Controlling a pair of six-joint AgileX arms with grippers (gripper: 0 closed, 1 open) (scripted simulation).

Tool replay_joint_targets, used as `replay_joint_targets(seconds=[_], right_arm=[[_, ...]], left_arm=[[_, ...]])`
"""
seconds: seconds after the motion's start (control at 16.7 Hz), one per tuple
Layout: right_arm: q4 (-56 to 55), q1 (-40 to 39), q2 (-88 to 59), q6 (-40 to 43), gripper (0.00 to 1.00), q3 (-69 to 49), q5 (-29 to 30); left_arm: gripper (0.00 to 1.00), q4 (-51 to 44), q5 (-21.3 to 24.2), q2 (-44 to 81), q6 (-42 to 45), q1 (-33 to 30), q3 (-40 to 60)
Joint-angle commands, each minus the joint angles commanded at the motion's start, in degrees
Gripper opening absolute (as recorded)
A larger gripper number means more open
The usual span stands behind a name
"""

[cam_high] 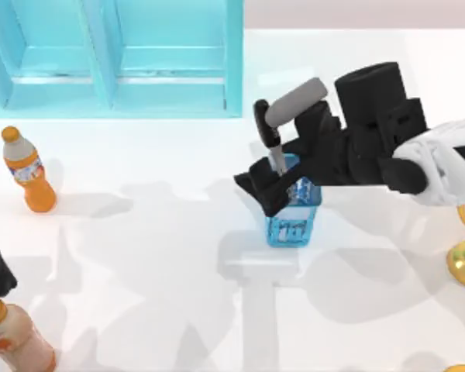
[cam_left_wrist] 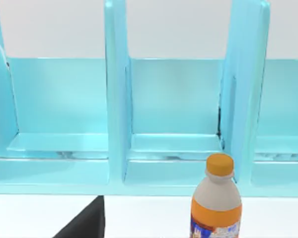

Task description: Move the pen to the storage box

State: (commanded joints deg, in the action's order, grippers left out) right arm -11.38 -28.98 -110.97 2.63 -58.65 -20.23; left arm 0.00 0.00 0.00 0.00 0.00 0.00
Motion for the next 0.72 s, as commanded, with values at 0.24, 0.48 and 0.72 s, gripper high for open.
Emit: replay_joint_targets(seconds=[0.24, 0.48, 0.72], right_arm=[[0.0, 0.0, 0.0, 0.0, 0.00, 0.0, 0.0], [0.1, 0.0, 0.5, 0.1, 0.00, -1.3, 0.2], [6.6, 2.0, 3.5, 4.8, 0.00, -4.6, -3.7]], left_arm=[[1.00, 0.0, 0.0, 0.0, 0.0, 0.0, 0.0], [1.00, 0.0, 0.0, 0.0, 0.0, 0.0, 0.0], [1.00, 0.0, 0.0, 0.0, 0.0, 0.0, 0.0]])
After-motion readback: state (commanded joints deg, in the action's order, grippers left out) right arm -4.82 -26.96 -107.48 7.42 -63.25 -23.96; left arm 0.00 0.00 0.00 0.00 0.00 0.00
